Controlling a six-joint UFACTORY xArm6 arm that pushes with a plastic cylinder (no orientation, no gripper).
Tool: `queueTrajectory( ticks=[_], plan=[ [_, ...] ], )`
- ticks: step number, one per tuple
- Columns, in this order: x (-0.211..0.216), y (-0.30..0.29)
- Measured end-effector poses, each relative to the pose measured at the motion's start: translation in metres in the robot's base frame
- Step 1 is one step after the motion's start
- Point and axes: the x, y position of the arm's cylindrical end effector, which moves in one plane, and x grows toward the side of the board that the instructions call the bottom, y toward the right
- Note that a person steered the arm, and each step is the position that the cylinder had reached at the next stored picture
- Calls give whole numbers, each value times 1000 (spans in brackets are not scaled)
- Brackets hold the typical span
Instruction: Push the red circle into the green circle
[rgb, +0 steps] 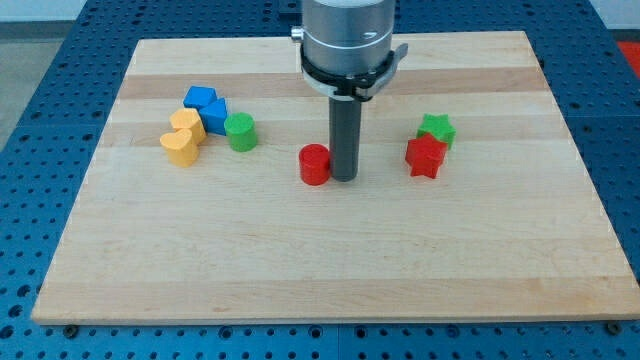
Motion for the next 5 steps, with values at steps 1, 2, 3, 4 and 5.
queueTrajectory(
  ticks=[1, 2, 3, 4, 5],
  plan=[
    [0, -12],
    [0, -26],
    [0, -38],
    [0, -50],
    [0, -63]
  ],
)
